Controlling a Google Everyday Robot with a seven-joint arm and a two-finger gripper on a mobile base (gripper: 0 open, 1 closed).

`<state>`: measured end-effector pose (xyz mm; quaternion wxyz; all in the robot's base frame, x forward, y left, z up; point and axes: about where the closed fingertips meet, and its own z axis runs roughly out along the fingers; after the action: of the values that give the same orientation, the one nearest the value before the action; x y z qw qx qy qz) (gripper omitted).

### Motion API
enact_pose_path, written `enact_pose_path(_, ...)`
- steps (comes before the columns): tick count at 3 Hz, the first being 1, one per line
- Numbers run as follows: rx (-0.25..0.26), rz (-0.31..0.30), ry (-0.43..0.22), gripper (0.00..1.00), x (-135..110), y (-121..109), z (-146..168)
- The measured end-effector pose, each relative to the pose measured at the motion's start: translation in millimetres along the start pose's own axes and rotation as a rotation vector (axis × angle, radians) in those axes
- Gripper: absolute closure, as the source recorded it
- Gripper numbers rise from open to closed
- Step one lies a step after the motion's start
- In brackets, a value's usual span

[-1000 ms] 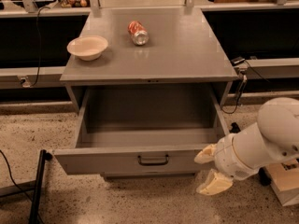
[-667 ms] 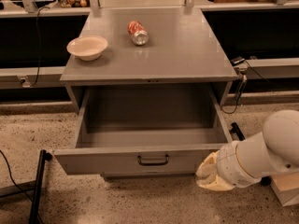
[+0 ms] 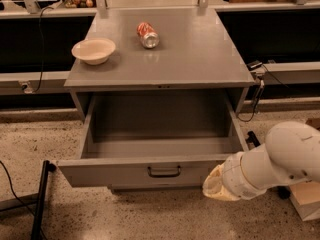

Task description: Close top drawer

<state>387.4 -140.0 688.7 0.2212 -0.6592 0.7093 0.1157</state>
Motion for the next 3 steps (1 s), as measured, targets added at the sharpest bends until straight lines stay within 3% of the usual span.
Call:
enact_pose_path(1,0.023,0.007,0.04,1.0,4.3,-6.1,46.6)
enact_pose_path(2,0.083,0.027,0.007,1.0,-4.3,-6.6,81.2)
enact_pose_path(3,0.163,0.015,-0.02,1.0,-22.4,-22.1,80.8)
